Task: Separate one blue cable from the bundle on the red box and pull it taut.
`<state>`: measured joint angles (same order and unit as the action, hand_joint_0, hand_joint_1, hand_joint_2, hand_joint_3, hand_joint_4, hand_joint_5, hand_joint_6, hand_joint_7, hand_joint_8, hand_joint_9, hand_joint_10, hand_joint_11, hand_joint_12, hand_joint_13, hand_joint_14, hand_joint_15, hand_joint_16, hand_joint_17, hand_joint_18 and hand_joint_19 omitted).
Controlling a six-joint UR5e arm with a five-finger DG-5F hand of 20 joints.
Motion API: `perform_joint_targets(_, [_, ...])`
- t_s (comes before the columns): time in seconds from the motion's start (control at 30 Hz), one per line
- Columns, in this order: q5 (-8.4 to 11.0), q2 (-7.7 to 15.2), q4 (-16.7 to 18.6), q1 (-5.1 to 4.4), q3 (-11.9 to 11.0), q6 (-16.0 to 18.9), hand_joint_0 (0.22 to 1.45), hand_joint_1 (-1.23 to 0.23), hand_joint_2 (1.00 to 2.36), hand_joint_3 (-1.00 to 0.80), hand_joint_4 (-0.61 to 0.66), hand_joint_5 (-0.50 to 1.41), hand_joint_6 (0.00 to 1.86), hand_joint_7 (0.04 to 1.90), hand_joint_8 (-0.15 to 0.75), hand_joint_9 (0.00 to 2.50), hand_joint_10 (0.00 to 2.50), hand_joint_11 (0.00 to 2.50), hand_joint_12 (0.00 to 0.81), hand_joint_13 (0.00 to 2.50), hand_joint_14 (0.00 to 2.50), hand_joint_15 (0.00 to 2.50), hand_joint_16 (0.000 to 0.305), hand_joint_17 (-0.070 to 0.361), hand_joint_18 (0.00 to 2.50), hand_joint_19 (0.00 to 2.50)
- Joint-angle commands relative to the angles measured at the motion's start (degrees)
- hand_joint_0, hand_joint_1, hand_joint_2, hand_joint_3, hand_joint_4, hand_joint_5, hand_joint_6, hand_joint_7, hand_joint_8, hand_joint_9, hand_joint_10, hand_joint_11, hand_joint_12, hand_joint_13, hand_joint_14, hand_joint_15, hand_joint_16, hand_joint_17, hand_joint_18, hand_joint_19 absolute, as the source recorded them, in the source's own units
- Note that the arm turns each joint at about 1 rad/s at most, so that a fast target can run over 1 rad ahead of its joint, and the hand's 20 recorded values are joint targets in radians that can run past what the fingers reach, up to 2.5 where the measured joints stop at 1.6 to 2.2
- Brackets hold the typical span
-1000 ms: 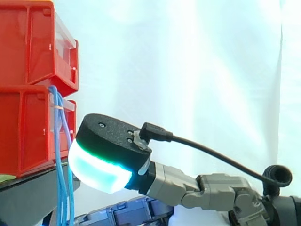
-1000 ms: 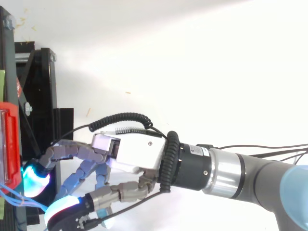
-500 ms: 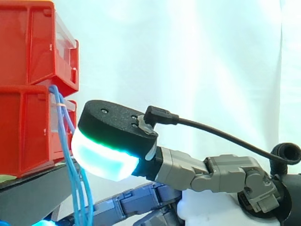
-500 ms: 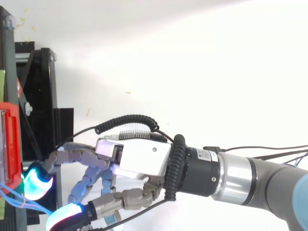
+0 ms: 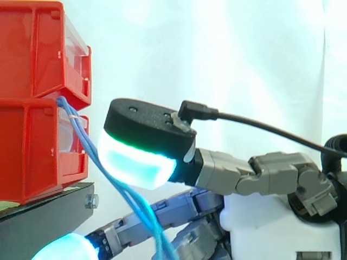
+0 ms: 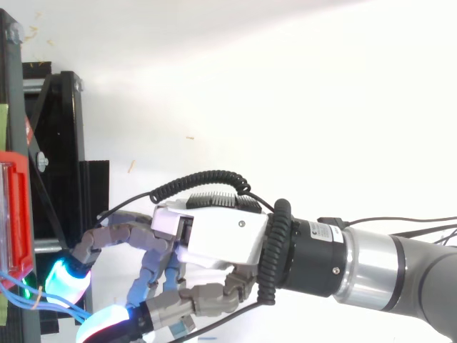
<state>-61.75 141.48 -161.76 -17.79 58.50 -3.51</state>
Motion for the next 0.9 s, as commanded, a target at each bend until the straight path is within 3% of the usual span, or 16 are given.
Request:
perform_joint_targets(0.0, [-0.03, -0.8, -1.5, -0.05, 0.0, -0.1, 0.47, -0.51, 1.0, -0.5, 0.25, -0.17, 0.5, 0.8, 0.268, 1.44, 0.02, 0.82, 0.389, 1.8, 0.02, 0.58, 0.037, 0.082, 0.03, 0.0])
perform_joint_targets(0.37, [0.06, -2.0, -4.2, -0.05, 0.1, -0.1, 0.47, -0.51, 1.0, -0.5, 0.25, -0.17, 0.5, 0.8, 0.279, 1.44, 0.03, 0.8, 0.36, 2.05, 0.03, 0.74, 0.036, 0.081, 0.06, 0.0])
perform_joint_targets(0.57, [0.06, -2.2, -4.7, -0.05, 0.0, 0.0, 0.47, -0.52, 1.0, -0.5, 0.25, -0.17, 0.5, 0.8, 0.284, 1.42, 0.02, 0.76, 0.366, 2.06, 0.02, 0.73, 0.035, 0.079, 0.07, 0.0])
perform_joint_targets(0.67, [0.06, -2.4, -4.8, -0.05, 0.0, 0.0, 0.47, -0.51, 1.0, -0.5, 0.25, -0.17, 0.5, 0.8, 0.288, 1.49, 0.03, 0.85, 0.352, 2.16, 0.02, 0.88, 0.035, 0.079, 0.08, 0.0])
perform_joint_targets(0.87, [0.32, -3.7, -7.6, -0.05, 0.1, -0.2, 0.47, -0.51, 1.0, -0.5, 0.25, -0.17, 0.5, 0.8, 0.268, 1.61, 0.03, 1.02, 0.374, 2.11, 0.03, 0.89, 0.035, 0.079, 0.07, 0.0])
